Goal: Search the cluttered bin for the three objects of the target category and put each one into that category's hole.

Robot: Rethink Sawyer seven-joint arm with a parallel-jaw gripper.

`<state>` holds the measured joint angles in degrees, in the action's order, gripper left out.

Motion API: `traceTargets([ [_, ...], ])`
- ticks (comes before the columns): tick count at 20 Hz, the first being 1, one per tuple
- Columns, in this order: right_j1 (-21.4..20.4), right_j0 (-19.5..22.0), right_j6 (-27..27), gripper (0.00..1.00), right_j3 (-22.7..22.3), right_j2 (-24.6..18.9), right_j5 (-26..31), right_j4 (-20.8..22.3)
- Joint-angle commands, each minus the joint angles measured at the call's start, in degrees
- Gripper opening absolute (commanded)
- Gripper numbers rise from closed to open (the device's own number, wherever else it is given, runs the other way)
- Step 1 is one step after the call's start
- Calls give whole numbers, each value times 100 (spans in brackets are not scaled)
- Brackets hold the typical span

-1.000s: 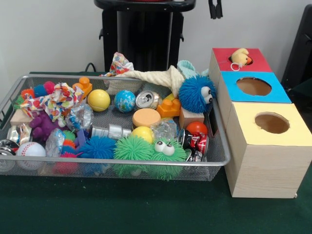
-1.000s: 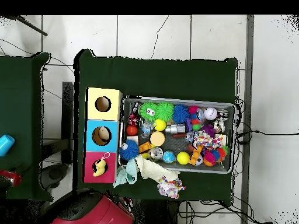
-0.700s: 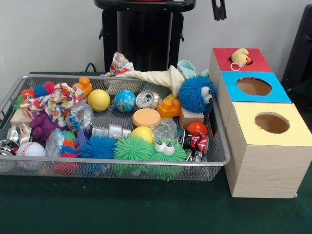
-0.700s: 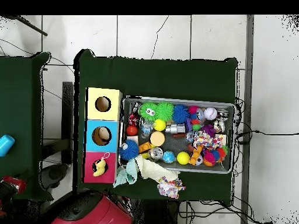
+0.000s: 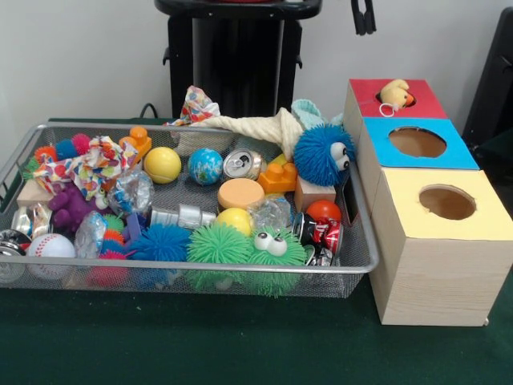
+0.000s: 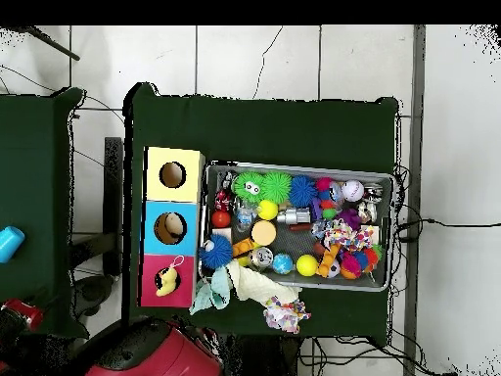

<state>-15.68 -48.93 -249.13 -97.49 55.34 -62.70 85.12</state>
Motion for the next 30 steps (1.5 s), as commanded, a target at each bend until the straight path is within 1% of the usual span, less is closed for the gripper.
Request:
traceTargets([
  [1,-19,170,-2123,0,623,-745,247,-460],
  [7,-186,190,-2076,0,709,-1003,670,-571],
  [12,-43,234,-1751,0,741,-1275,1192,-763],
  [14,-30,265,-1609,0,740,-1356,1304,-762],
  [17,144,218,-1476,0,802,-1375,1553,-571],
  [19,246,172,-1470,0,844,-1337,1614,-372],
  [20,235,200,-1411,0,846,-1364,1612,-331],
  [23,123,319,-1274,0,766,-1520,1690,-447],
  [26,23,331,-1290,0,733,-1597,1735,-499],
  [30,-80,444,-1271,0,736,-1720,1778,-598],
])
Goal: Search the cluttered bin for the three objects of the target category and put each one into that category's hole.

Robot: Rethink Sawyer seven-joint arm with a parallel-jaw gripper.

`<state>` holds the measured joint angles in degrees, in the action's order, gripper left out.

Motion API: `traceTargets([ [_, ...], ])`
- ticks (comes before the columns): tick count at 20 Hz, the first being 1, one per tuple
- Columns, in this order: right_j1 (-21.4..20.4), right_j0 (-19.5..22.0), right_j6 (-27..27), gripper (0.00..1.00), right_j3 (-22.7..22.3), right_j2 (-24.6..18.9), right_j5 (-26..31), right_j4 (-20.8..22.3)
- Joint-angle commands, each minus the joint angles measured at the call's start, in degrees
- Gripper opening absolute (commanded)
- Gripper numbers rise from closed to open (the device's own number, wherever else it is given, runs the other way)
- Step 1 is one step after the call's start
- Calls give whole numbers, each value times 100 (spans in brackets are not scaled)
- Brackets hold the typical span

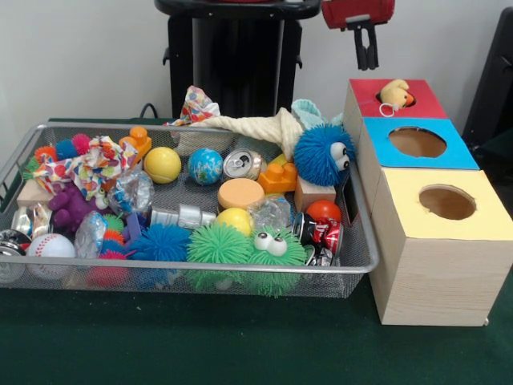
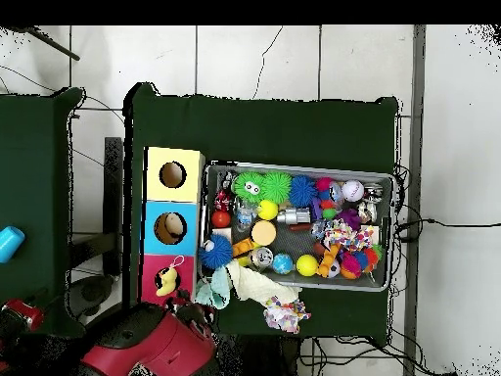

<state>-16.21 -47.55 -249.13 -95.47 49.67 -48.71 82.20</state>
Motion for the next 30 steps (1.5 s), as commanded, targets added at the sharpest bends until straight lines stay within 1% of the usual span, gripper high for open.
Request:
traceTargets([
  [1,-97,302,-1350,0,517,-1143,333,-289],
  [4,-228,277,-1650,0,537,-1128,211,-186],
  [12,-451,231,-2044,0,587,-1206,249,-195],
  [17,-553,230,-2136,0,474,-1210,142,-205],
  [19,-564,229,-2141,0,472,-1233,180,-203],
  [22,-514,207,-2131,0,509,-1310,365,-203],
  [27,-183,234,-2096,0,751,-1508,985,-263],
  [30,-182,249,-2093,0,753,-1569,1101,-239],
])
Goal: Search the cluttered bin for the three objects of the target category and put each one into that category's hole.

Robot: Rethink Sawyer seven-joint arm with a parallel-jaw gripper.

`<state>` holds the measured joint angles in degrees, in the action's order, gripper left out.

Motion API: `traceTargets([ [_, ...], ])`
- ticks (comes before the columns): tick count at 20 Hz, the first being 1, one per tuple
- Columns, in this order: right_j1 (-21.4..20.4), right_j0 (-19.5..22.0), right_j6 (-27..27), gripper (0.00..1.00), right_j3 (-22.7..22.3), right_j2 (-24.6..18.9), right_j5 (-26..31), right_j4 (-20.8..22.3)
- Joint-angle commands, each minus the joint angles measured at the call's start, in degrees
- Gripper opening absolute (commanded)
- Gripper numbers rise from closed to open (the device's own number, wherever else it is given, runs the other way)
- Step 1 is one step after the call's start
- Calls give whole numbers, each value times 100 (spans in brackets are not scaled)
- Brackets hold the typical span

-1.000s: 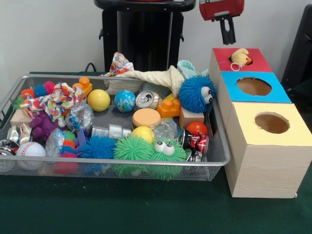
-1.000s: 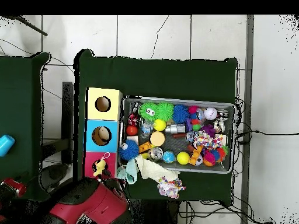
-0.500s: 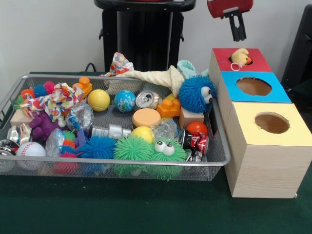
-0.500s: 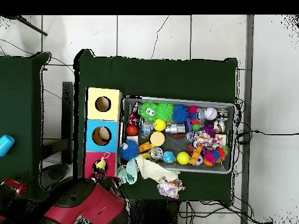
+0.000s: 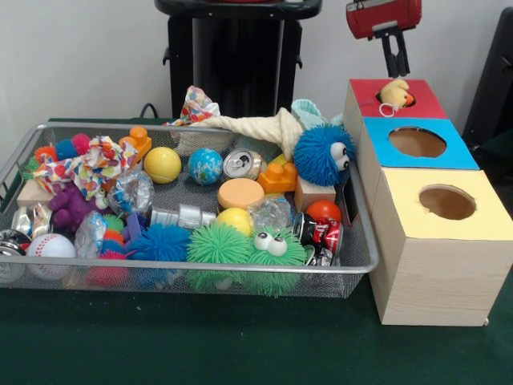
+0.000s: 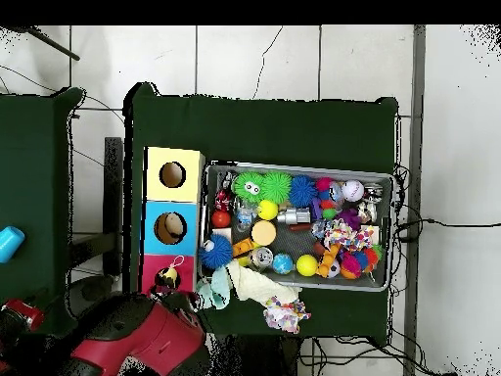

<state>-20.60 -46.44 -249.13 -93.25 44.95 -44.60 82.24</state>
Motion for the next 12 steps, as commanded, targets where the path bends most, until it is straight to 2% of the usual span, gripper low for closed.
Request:
traceTargets([
  [1,236,140,-2092,0,521,-1107,700,-215],
  [12,141,257,-1977,0,527,-1340,1008,-45],
])
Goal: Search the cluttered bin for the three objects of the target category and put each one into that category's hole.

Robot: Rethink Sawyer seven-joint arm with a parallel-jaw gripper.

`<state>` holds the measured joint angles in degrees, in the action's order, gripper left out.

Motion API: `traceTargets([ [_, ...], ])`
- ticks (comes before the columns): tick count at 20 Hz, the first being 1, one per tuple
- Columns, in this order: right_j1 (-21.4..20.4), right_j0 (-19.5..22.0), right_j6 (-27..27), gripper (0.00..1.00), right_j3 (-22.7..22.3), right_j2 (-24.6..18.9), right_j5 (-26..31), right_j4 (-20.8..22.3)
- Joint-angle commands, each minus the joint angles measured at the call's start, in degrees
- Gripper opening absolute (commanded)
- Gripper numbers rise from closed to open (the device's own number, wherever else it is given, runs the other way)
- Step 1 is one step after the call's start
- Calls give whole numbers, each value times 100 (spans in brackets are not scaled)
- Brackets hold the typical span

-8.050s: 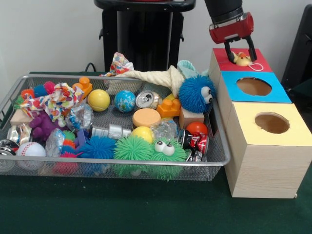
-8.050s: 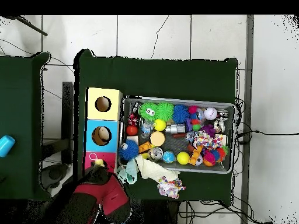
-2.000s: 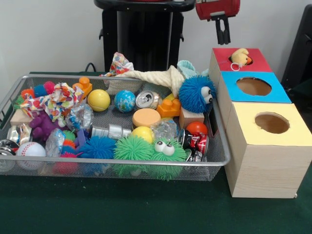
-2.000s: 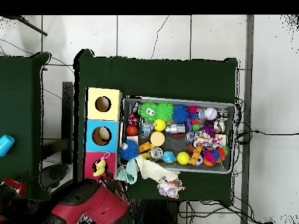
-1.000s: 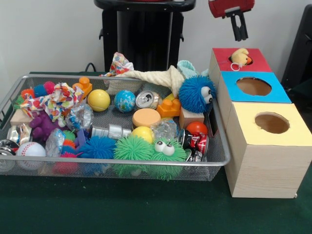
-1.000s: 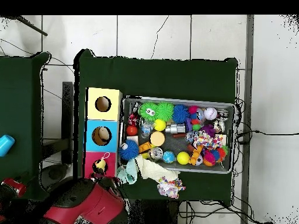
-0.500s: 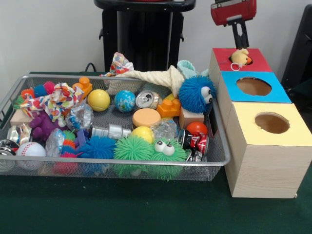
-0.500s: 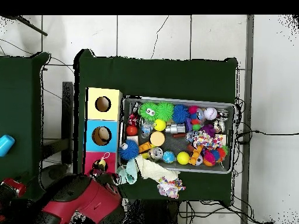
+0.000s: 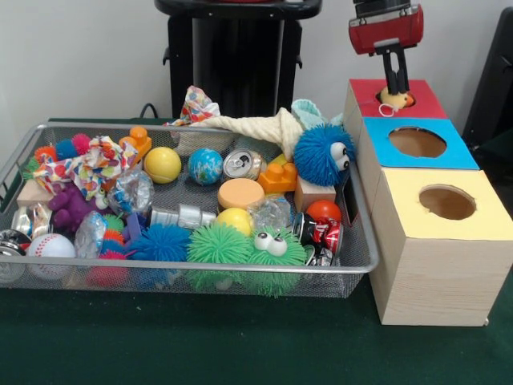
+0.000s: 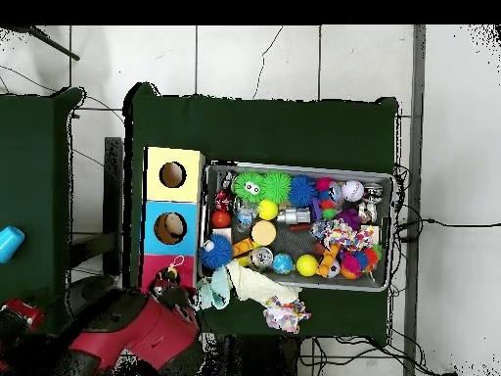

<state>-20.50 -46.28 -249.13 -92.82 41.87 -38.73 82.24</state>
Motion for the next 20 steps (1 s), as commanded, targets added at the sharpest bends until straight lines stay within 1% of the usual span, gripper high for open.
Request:
traceTargets([
  [1,136,270,-1929,0,485,-1053,437,-61],
  [12,431,456,-1626,0,634,-1320,829,-83],
  [13,455,499,-1492,0,637,-1380,896,-135],
  [15,485,546,-1388,0,645,-1447,979,-174],
  [20,510,638,-1211,0,644,-1534,1067,-276],
])
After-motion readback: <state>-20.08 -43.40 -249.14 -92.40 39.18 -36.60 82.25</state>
